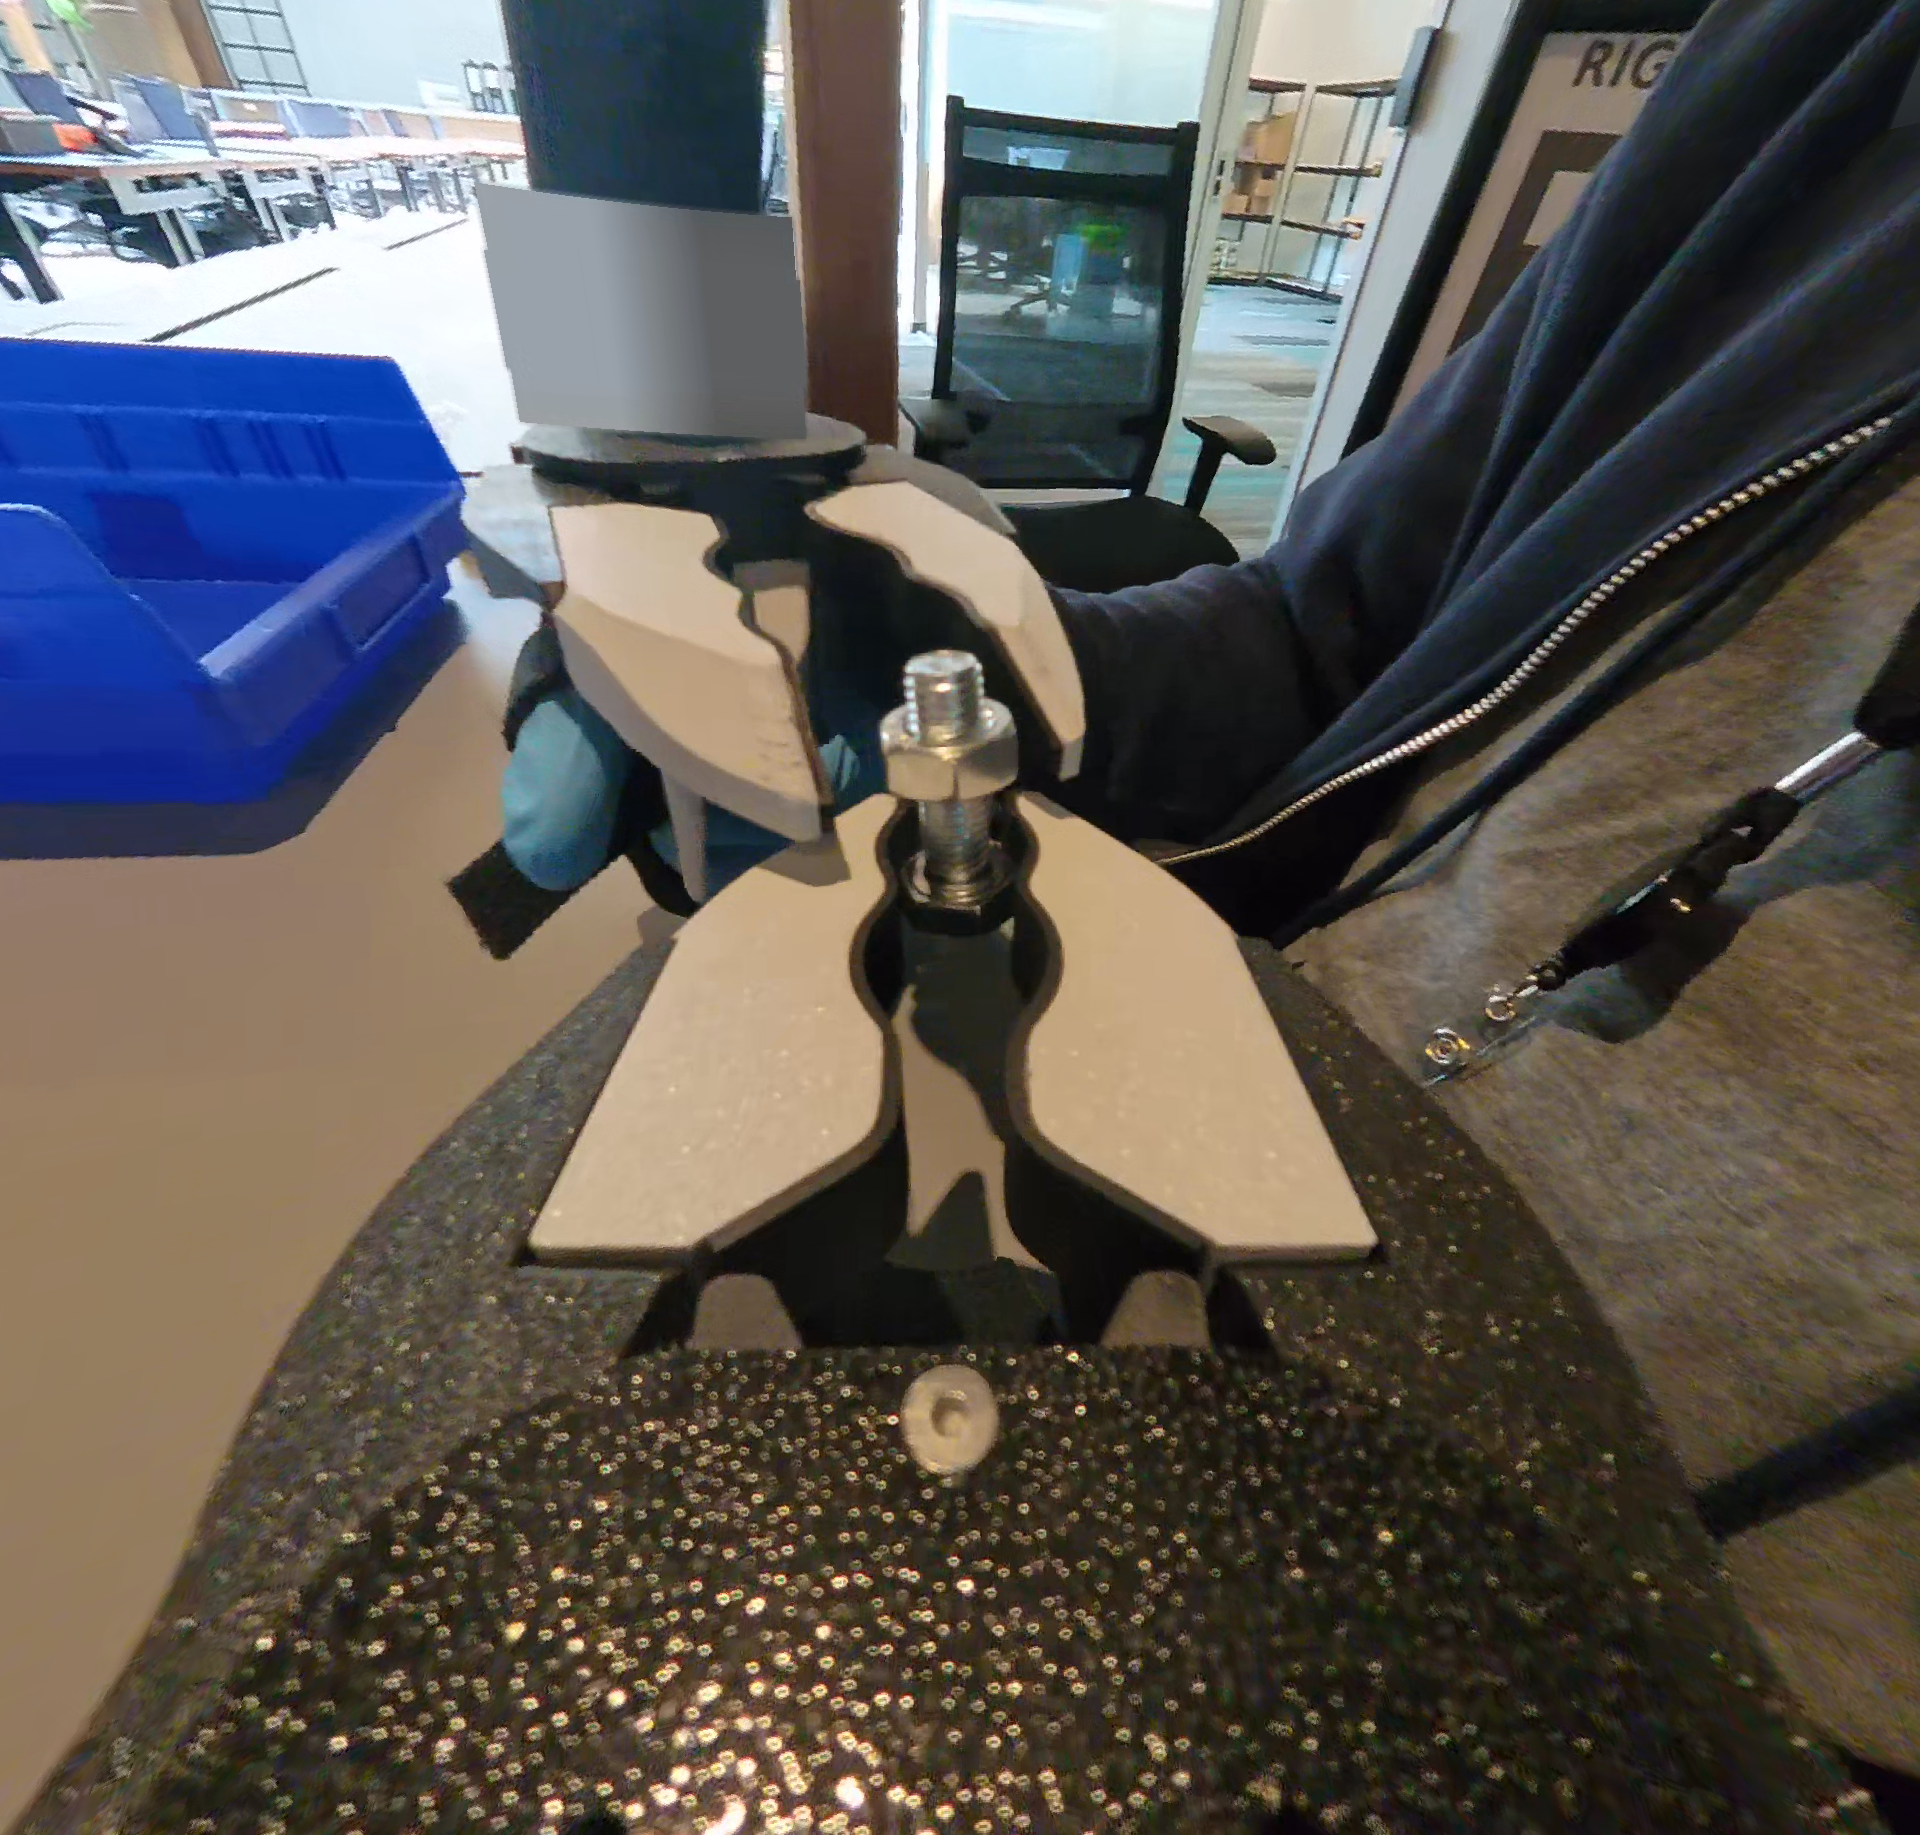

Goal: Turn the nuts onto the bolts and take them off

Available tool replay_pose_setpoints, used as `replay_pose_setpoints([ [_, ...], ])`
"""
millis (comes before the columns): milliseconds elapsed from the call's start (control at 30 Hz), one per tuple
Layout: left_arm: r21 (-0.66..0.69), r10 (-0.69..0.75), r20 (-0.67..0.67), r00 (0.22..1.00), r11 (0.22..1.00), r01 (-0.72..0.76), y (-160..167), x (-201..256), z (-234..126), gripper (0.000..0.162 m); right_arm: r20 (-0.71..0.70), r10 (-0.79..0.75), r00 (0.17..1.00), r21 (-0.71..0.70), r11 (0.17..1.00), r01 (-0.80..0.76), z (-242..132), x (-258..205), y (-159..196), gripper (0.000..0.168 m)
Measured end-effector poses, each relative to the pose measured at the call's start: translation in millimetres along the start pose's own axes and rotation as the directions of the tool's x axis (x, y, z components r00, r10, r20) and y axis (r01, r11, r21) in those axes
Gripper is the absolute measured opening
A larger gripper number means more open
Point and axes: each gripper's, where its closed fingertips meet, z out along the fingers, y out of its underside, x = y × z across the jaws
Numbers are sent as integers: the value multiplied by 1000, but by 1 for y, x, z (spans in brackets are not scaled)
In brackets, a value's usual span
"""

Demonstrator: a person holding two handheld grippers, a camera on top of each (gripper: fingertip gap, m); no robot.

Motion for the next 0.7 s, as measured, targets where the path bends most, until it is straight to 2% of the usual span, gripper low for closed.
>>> replay_pose_setpoints([
  [200,-28,10,-132,991,1000,-14,4,22,4,15,107,-8,994,19,1000,6,3,-19,-2,22],
  [367,-13,5,-125,992,1000,-7,2,21,2,15,103,-23,994,24,999,21,8,-19,-2,19],
  [467,13,10,17,1000,1000,-11,-2,-1,-2,15,-7,-35,999,33,999,35,5,-2,-5,18],
  [533,20,26,195,980,999,-31,-4,-27,-10,15,-136,-43,990,32,998,48,2,18,-6,18],
  [633,-37,89,511,855,996,-82,-2,-70,-30,16,-367,-47,929,8,999,53,-3,53,-3,18],
  [700,-132,173,639,749,985,-115,4,-86,-41,16,-466,-81,881,-45,997,68,-2,67,3,18],
])
